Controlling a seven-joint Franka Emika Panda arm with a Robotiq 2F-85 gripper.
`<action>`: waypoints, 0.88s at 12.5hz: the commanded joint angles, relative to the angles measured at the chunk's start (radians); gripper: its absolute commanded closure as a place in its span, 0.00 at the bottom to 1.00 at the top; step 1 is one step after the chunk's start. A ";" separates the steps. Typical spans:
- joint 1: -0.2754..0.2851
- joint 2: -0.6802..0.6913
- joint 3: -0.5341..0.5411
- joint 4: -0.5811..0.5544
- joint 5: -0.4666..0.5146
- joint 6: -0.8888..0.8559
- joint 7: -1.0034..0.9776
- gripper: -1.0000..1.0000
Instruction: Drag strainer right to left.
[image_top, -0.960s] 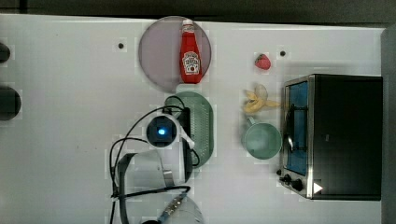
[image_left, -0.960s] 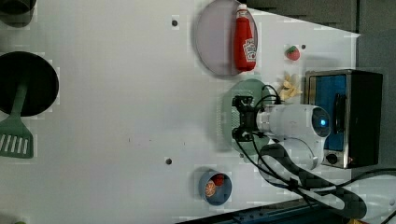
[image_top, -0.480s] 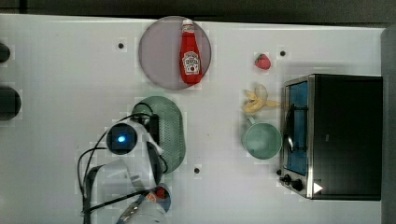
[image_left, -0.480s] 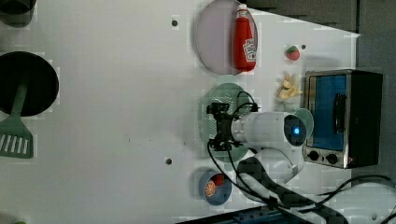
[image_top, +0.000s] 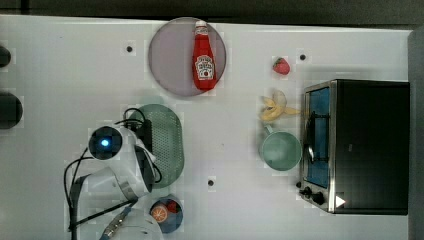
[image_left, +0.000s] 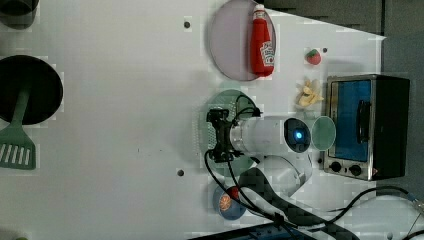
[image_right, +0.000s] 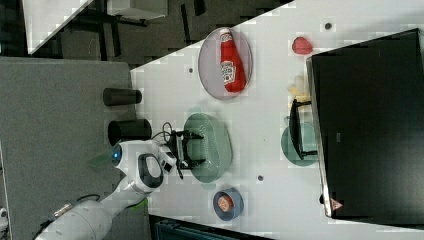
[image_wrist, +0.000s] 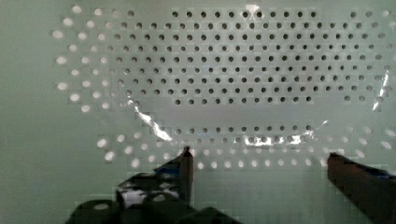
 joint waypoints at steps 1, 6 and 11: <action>0.035 0.030 0.002 0.072 0.006 -0.009 0.112 0.00; 0.110 0.100 0.002 0.183 0.006 -0.038 0.239 0.00; 0.178 0.161 0.002 0.280 0.006 -0.047 0.289 0.00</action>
